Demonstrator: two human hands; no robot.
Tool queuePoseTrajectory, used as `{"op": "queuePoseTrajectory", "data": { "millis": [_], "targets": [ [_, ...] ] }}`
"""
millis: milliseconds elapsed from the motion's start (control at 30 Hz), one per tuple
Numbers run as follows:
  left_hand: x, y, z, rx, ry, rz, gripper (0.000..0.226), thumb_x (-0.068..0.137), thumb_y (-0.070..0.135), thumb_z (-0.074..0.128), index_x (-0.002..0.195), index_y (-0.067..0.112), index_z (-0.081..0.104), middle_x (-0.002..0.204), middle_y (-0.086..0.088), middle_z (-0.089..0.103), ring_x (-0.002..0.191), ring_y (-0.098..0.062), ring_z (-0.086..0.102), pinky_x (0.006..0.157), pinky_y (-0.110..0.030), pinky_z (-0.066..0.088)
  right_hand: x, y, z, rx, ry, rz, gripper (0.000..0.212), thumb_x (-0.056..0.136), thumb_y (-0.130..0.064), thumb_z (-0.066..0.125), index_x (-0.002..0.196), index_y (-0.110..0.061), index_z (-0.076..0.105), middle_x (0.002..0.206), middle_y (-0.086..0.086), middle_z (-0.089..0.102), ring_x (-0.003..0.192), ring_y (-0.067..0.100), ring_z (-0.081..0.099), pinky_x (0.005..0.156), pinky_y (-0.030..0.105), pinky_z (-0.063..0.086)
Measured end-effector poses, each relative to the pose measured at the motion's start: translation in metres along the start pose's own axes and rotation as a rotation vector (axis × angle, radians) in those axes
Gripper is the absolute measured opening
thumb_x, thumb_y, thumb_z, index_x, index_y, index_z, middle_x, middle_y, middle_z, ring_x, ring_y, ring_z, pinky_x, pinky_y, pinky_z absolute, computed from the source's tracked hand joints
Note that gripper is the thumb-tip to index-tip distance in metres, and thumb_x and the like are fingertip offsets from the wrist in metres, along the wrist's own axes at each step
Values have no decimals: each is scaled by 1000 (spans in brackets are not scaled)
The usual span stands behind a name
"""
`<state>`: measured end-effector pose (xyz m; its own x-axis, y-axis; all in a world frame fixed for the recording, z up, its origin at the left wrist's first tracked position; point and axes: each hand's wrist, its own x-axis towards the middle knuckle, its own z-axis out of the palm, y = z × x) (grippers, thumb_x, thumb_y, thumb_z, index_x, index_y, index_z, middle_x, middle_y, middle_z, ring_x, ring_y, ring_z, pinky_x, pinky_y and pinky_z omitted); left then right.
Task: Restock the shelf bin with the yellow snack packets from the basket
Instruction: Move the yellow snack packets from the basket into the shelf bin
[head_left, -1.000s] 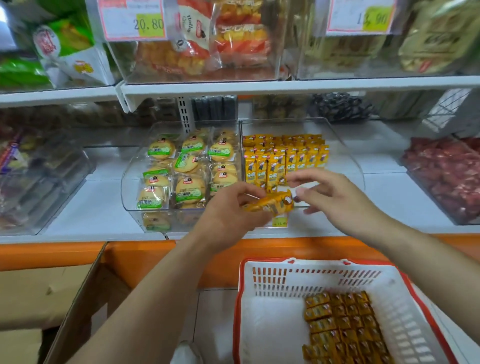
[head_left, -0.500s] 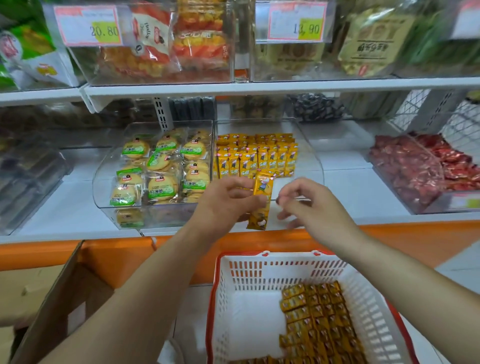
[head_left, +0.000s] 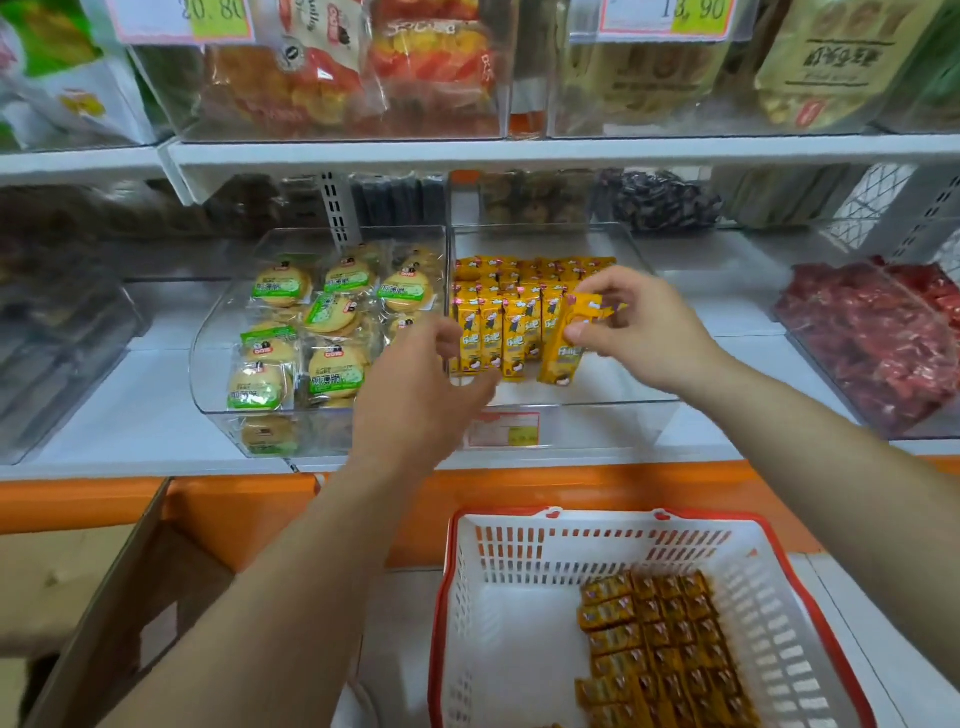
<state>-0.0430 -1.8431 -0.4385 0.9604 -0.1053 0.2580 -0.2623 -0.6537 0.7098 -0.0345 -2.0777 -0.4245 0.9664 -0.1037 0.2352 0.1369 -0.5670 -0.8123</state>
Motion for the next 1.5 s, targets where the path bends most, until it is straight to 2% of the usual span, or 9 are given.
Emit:
{"op": "queuePoseTrajectory", "data": {
  "millis": [100, 300, 467, 667, 800, 900, 1067, 1300, 1500],
  "targets": [
    [6, -17, 0, 188, -69, -85, 60, 81, 55, 77, 128, 25, 54, 119, 5, 64, 104, -21, 63, 84, -44, 57, 40, 21, 16, -126, 16, -15, 33, 77, -17, 84, 100, -28, 63, 92, -10, 61, 79, 20, 59, 78, 41, 53],
    [6, -23, 13, 366, -184, -176, 66, 78, 65, 73, 126, 26, 51, 114, 3, 71, 105, -26, 66, 92, -47, 53, 87, 55, 54, -380, -34, 51, 42, 79, -19, 83, 118, -20, 67, 123, 9, 65, 112, 26, 61, 95, 35, 48],
    [8, -24, 15, 372, -191, -182, 68, 76, 67, 74, 124, 26, 49, 110, 3, 70, 103, -26, 66, 93, -51, 52, 89, 72, 70, -400, 24, 95, 49, 81, -26, 81, 121, -17, 57, 104, 5, 66, 98, 27, 63, 79, 32, 48],
    [8, -20, 10, 341, -217, -188, 64, 77, 63, 75, 124, 25, 52, 111, 3, 69, 100, -25, 65, 90, -50, 54, 72, 58, 52, -422, 59, 92, 61, 79, -38, 80, 127, -16, 50, 118, 5, 61, 109, 25, 57, 80, 31, 43],
    [-1, -9, -4, 354, -69, -55, 68, 83, 56, 74, 136, 21, 50, 129, -1, 62, 111, -23, 62, 92, -48, 55, 30, 23, 21, -401, 30, -52, 46, 80, -38, 79, 116, -19, 58, 112, -2, 58, 100, 17, 57, 79, 29, 42],
    [-20, 1, -11, 308, -28, 83, 54, 84, 51, 75, 128, 25, 57, 120, 6, 61, 105, -16, 61, 87, -41, 56, -18, -1, -5, -337, 11, -157, 30, 78, -38, 80, 97, -29, 58, 102, -8, 59, 82, 9, 60, 70, 22, 42],
    [-71, 7, 17, 162, -376, 88, 27, 84, 44, 75, 106, 36, 62, 101, 19, 61, 86, 1, 59, 68, -18, 45, -105, 11, -28, -248, -165, -107, 18, 78, -31, 80, 83, -30, 63, 85, -10, 67, 69, 4, 63, 60, 13, 45],
    [-112, -28, 105, 404, -770, 1, 28, 90, 41, 69, 113, 25, 65, 116, 3, 69, 99, -16, 64, 89, -34, 56, -178, 128, -2, -295, -399, 258, 15, 81, -17, 79, 78, -20, 65, 73, -12, 62, 70, 6, 60, 70, 26, 47],
    [-158, -91, 187, 400, -940, -178, 37, 96, 42, 63, 125, 21, 59, 126, -4, 62, 111, -23, 58, 97, -37, 50, -213, 212, 40, -444, -606, 388, 26, 83, -24, 75, 104, -10, 68, 91, -1, 61, 90, 17, 60, 78, 28, 43]
  ]
}}
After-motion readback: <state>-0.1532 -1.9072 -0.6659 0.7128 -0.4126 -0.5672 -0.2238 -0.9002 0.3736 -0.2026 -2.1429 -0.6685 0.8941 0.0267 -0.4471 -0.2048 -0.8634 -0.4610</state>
